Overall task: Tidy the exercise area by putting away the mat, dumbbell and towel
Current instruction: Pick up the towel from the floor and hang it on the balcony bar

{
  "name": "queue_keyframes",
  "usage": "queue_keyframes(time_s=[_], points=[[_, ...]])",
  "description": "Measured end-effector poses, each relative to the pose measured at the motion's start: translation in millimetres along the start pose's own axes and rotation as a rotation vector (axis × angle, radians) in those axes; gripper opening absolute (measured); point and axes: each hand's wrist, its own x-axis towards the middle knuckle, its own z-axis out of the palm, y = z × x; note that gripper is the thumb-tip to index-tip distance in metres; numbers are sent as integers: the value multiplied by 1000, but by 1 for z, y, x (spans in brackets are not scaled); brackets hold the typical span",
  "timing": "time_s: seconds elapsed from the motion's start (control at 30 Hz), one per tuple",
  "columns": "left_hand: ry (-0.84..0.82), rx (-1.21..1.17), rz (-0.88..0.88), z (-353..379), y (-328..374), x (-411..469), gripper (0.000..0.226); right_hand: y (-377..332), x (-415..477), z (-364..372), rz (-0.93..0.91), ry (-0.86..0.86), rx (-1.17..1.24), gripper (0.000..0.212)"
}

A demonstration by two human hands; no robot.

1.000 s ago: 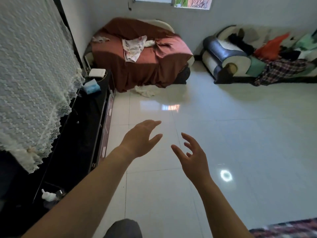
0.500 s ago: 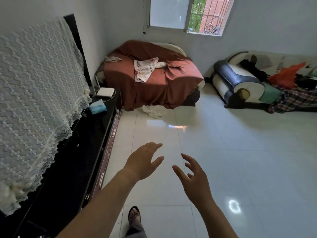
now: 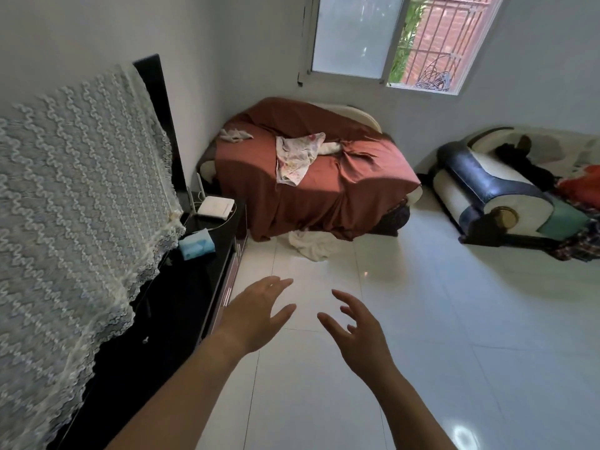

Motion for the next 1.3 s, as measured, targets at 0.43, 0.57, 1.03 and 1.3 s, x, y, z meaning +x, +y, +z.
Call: queue_keyframes(time_s=[0.43,0.57,1.03,1.3], points=[[-86,-48,-133,3,-92,165,52,36,195,47,97,-163,16,55],[-132,-12,-123,2,-102,262,52,53,289,43,123,-176,4,57],[-178,28,-169,-47,-178,517,54,53,568,45,138,-243,-63,58],[-237,46,47,-69,-229,702,53,43,701,50,220,-61,-97,54]])
